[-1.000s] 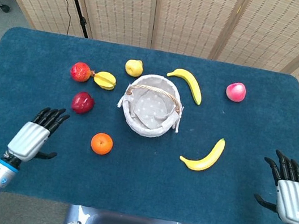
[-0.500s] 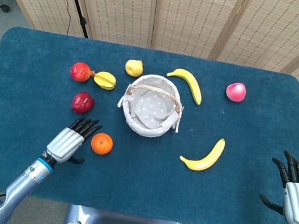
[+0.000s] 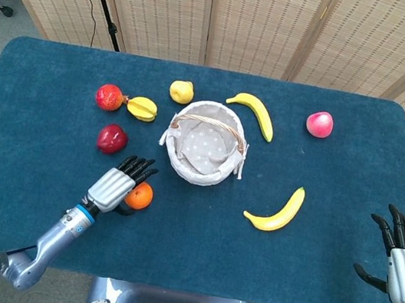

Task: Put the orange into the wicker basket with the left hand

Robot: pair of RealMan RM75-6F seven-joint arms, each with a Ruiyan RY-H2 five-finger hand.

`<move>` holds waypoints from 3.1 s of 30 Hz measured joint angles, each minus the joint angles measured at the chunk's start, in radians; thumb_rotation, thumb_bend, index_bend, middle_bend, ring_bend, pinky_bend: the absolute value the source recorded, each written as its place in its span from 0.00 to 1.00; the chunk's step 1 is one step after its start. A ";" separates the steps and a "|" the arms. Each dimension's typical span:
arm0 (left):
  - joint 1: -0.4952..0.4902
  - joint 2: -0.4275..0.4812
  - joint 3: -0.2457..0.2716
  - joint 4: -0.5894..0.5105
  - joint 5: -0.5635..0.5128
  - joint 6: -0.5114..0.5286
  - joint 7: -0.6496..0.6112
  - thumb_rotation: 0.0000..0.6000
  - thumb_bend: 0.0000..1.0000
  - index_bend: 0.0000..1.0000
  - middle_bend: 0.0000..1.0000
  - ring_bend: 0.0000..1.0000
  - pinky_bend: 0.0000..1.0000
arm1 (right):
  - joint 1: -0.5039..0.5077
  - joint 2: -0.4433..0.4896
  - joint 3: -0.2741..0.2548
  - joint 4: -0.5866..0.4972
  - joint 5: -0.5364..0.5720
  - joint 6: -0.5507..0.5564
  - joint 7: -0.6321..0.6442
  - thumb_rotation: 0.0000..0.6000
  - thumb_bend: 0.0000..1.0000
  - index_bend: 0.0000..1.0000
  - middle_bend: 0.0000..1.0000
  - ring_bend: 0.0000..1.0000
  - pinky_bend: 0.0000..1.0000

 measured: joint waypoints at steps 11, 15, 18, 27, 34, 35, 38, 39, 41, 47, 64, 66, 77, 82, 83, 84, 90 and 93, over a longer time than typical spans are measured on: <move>0.008 -0.121 -0.003 0.149 0.056 0.163 -0.034 1.00 0.08 0.72 0.62 0.57 0.56 | -0.002 0.003 0.002 0.003 0.000 0.001 0.013 1.00 0.00 0.15 0.00 0.00 0.00; 0.021 -0.111 -0.003 0.138 0.053 0.184 -0.035 1.00 0.09 0.72 0.62 0.57 0.56 | -0.002 0.003 0.002 0.003 0.001 -0.001 0.012 1.00 0.00 0.15 0.00 0.00 0.00; 0.031 -0.086 -0.006 0.105 0.050 0.203 -0.029 1.00 0.09 0.72 0.62 0.57 0.56 | -0.001 0.004 0.003 0.003 0.003 -0.004 0.012 1.00 0.00 0.15 0.00 0.00 0.00; 0.061 0.054 -0.040 -0.088 0.079 0.318 -0.020 1.00 0.10 0.72 0.62 0.57 0.56 | 0.003 0.000 0.005 0.007 0.018 -0.020 0.010 1.00 0.00 0.15 0.00 0.00 0.00; 0.039 0.167 -0.100 -0.250 0.109 0.347 0.028 1.00 0.10 0.72 0.62 0.57 0.56 | 0.011 -0.006 0.003 0.007 0.020 -0.037 0.000 1.00 0.00 0.15 0.00 0.00 0.00; 0.030 0.171 -0.109 -0.259 0.109 0.341 0.037 1.00 0.10 0.72 0.62 0.57 0.56 | 0.012 -0.007 0.003 0.007 0.021 -0.038 0.000 1.00 0.00 0.15 0.00 0.00 0.00; 0.002 0.177 -0.135 -0.270 0.095 0.313 0.063 1.00 0.10 0.72 0.62 0.57 0.56 | 0.012 -0.007 0.003 0.006 0.024 -0.040 -0.001 1.00 0.00 0.15 0.00 0.00 0.00; -0.009 0.177 -0.144 -0.271 0.084 0.300 0.071 1.00 0.10 0.72 0.62 0.57 0.56 | 0.012 -0.007 0.003 0.007 0.025 -0.041 -0.001 1.00 0.00 0.15 0.00 0.00 0.00; -0.025 0.175 -0.157 -0.268 0.061 0.277 0.077 1.00 0.10 0.72 0.62 0.57 0.56 | 0.012 -0.006 0.003 0.008 0.025 -0.041 0.002 1.00 0.00 0.15 0.00 0.00 0.00; -0.090 0.149 -0.195 -0.201 -0.015 0.191 0.085 1.00 0.10 0.72 0.62 0.57 0.56 | 0.010 -0.002 0.005 0.010 0.025 -0.036 0.015 1.00 0.00 0.15 0.00 0.00 0.00; -0.302 -0.038 -0.237 0.056 -0.115 0.011 -0.001 1.00 0.10 0.71 0.62 0.55 0.56 | 0.009 0.005 0.006 0.017 0.020 -0.035 0.044 1.00 0.00 0.15 0.00 0.00 0.00; -0.322 -0.055 -0.239 0.072 -0.118 0.005 0.000 1.00 0.07 0.64 0.55 0.47 0.53 | 0.010 0.005 0.005 0.017 0.017 -0.036 0.044 1.00 0.00 0.15 0.00 0.00 0.00; -0.345 0.022 -0.221 -0.017 -0.148 -0.060 0.032 1.00 0.00 0.11 0.00 0.00 0.00 | 0.013 0.008 0.004 0.018 0.022 -0.047 0.048 1.00 0.00 0.15 0.00 0.00 0.00; -0.339 0.068 -0.216 -0.074 -0.212 -0.084 0.084 1.00 0.00 0.06 0.00 0.00 0.00 | 0.016 0.006 0.002 0.014 0.022 -0.054 0.040 1.00 0.00 0.15 0.00 0.00 0.00; -0.337 0.078 -0.215 -0.085 -0.224 -0.087 0.091 1.00 0.00 0.06 0.00 0.00 0.00 | 0.016 0.006 0.002 0.014 0.024 -0.055 0.039 1.00 0.00 0.15 0.00 0.00 0.00; -0.335 0.091 -0.213 -0.099 -0.237 -0.089 0.099 1.00 0.00 0.05 0.00 0.00 0.00 | 0.017 0.006 0.002 0.014 0.025 -0.056 0.038 1.00 0.00 0.15 0.00 0.00 0.00; -0.291 0.161 -0.185 -0.175 -0.226 -0.049 0.106 1.00 0.00 0.05 0.00 0.00 0.00 | 0.020 0.005 0.001 0.015 0.027 -0.065 0.043 1.00 0.00 0.15 0.00 0.00 0.00; -0.239 0.230 -0.157 -0.246 -0.186 0.012 0.105 1.00 0.00 0.05 0.00 0.00 0.00 | 0.020 0.005 -0.001 0.017 0.028 -0.070 0.048 1.00 0.00 0.15 0.00 0.00 0.00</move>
